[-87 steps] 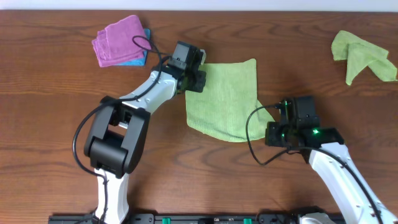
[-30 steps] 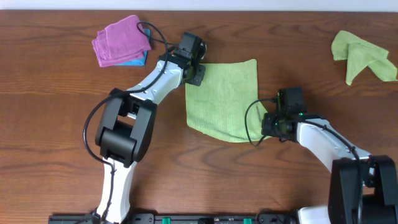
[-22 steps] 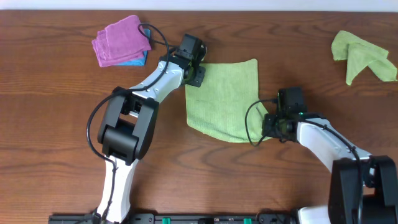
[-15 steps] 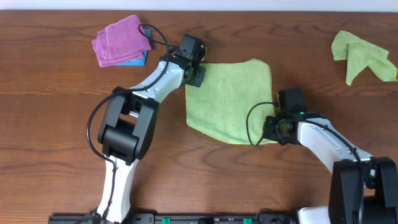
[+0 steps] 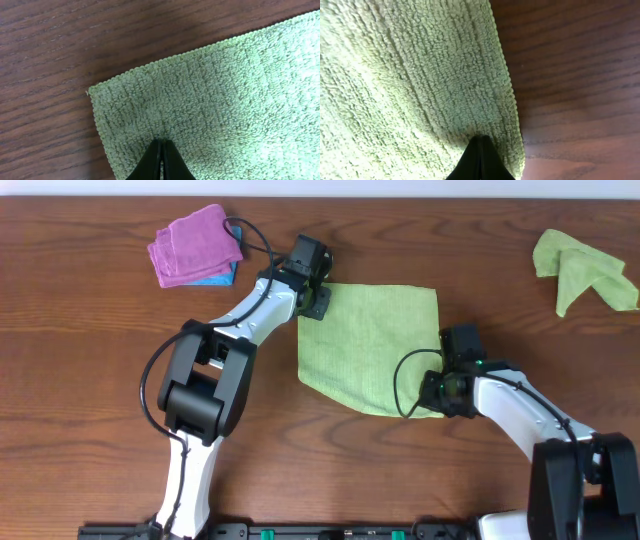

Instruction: Fold the cloth

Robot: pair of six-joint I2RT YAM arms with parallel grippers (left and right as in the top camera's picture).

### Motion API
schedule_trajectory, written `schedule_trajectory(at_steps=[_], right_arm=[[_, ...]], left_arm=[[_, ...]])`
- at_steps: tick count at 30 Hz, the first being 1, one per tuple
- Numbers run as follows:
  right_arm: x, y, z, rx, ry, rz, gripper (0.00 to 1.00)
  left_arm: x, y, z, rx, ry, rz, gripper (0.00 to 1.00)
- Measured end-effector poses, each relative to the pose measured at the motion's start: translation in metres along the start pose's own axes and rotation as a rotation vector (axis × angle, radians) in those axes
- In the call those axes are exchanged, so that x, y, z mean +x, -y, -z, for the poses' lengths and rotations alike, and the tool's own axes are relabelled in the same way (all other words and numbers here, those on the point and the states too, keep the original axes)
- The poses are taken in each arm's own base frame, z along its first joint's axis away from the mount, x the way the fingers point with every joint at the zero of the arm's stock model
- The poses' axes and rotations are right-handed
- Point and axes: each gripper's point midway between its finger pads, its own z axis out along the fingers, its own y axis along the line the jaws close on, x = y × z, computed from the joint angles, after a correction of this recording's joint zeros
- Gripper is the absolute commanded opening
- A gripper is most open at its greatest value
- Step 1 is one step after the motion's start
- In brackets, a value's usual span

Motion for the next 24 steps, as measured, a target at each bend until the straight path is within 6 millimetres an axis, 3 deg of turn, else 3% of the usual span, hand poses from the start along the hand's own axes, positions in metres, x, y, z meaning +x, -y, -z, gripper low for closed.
schedule_trajectory(at_steps=[1,3,7,10,12,16,21,24], right_arm=[[-0.001,0.000,0.000,0.000,0.002,0.000,0.05],[-0.002,0.000,0.000,0.002,0.005,-0.008,0.33],[-0.010,-0.001,0.003,0.013,0.017,0.001,0.58],[-0.017,-0.001,0.009,0.032,0.024,0.009,0.68],[-0.027,-0.004,0.017,0.037,0.042,0.009,0.87],[-0.042,-0.009,0.032,0.040,0.066,0.015,0.98],[-0.058,-0.012,0.049,0.052,0.099,0.019,0.99],[-0.068,-0.011,0.061,0.079,0.119,0.036,0.99]], left_arm=[[0.000,0.000,0.000,0.000,0.000,0.000,0.06],[0.000,0.000,0.000,0.000,-0.003,0.001,0.06],[0.000,0.000,0.001,-0.002,-0.032,0.002,0.05],[0.001,0.000,0.003,-0.004,-0.062,0.003,0.06],[-0.002,0.000,0.006,-0.004,-0.067,0.003,0.06],[-0.019,0.002,0.015,-0.002,-0.030,0.004,0.06],[-0.031,0.003,0.022,0.000,-0.007,0.006,0.06],[-0.025,0.003,0.029,-0.002,-0.035,0.007,0.06]])
